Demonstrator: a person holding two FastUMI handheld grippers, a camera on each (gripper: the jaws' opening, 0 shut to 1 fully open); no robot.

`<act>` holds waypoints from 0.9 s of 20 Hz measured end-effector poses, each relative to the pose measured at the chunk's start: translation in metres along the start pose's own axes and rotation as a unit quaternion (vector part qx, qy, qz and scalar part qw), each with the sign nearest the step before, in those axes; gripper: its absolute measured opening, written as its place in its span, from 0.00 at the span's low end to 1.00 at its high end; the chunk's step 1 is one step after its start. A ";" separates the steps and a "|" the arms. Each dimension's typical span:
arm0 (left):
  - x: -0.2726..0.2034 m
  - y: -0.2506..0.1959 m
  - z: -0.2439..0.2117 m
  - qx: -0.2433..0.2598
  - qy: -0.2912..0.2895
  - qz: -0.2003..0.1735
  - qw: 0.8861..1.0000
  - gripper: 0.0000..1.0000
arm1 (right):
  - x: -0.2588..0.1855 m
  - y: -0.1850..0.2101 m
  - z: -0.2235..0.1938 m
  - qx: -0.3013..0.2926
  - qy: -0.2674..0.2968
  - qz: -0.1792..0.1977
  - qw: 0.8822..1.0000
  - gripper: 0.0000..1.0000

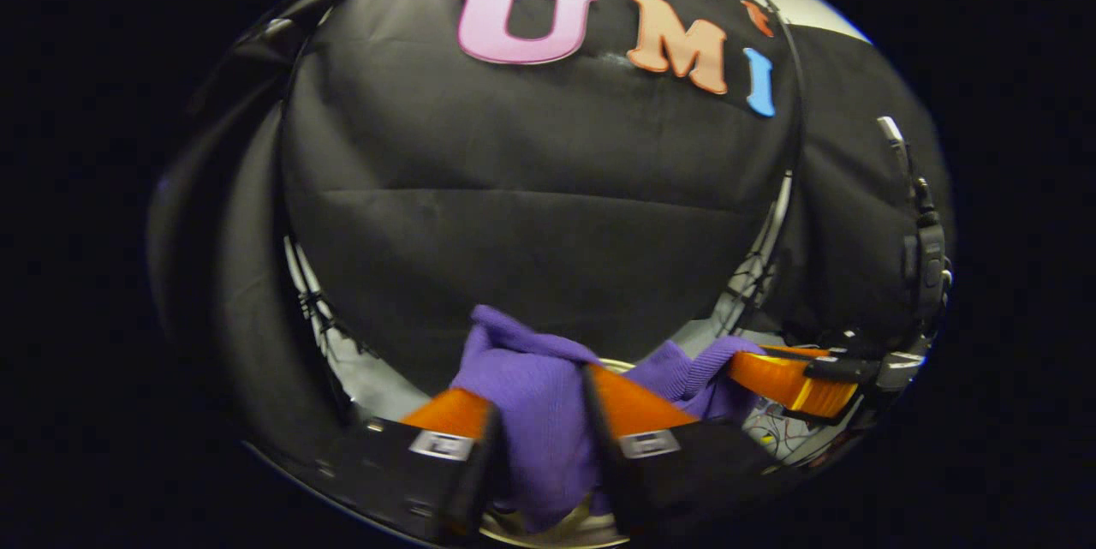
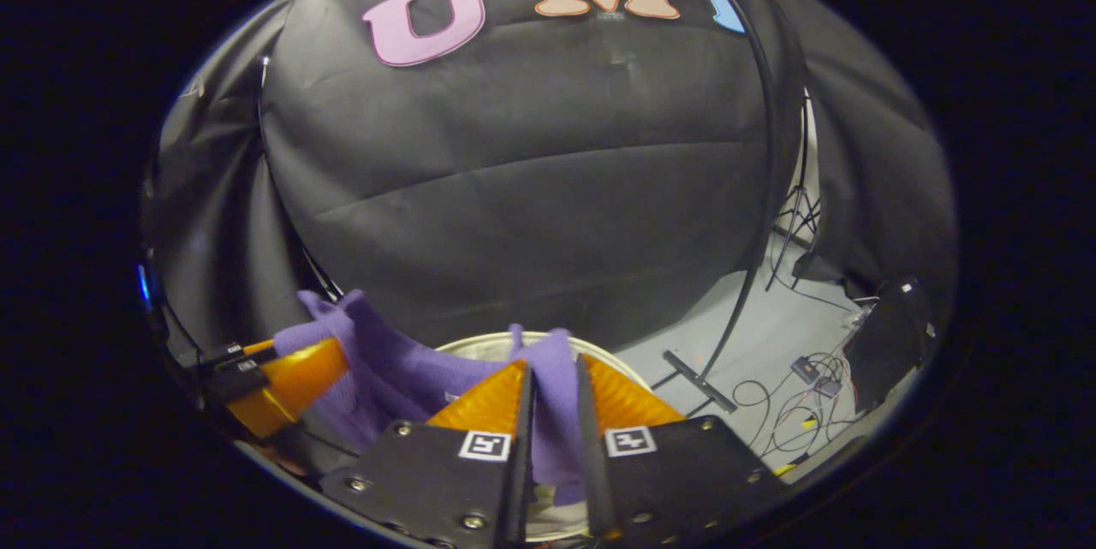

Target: Grasp the clothes on the hanger with both hands and then place them into the laundry hamper below.

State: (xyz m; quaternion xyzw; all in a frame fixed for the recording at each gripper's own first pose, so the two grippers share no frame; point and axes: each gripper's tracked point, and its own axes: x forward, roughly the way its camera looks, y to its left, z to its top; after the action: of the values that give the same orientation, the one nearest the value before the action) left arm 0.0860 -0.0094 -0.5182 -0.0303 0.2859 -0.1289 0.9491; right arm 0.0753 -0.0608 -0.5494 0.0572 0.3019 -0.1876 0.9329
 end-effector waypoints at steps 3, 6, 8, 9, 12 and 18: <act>-0.004 0.003 -0.021 -0.012 0.051 0.006 0.999 0.75 | -0.001 -0.003 0.006 -0.005 -0.006 -0.009 1.000 0.57; -0.005 0.010 -0.003 0.012 0.020 0.018 1.000 0.89 | -0.006 -0.001 0.002 -0.006 -0.002 -0.011 1.000 1.00; -0.008 0.013 0.007 0.010 0.013 0.019 1.000 0.96 | -0.007 0.001 0.001 -0.003 -0.002 -0.013 1.000 1.00; -0.010 0.013 0.009 0.007 0.012 0.017 1.000 0.96 | -0.008 0.004 0.002 -0.001 -0.004 -0.012 1.000 1.00; -0.015 0.015 0.012 0.008 0.011 0.025 1.000 0.97 | -0.012 0.010 0.007 -0.008 -0.007 -0.011 1.000 1.00; -0.027 0.016 0.027 0.009 -0.001 0.032 0.999 0.98 | -0.030 0.015 0.033 -0.020 -0.032 -0.019 0.999 1.00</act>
State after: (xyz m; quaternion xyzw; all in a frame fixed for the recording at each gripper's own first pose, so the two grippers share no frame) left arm 0.0827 0.0121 -0.4837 -0.0126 0.2849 -0.1007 0.9532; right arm 0.0769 -0.0444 -0.5048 0.0263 0.2763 -0.2011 0.9394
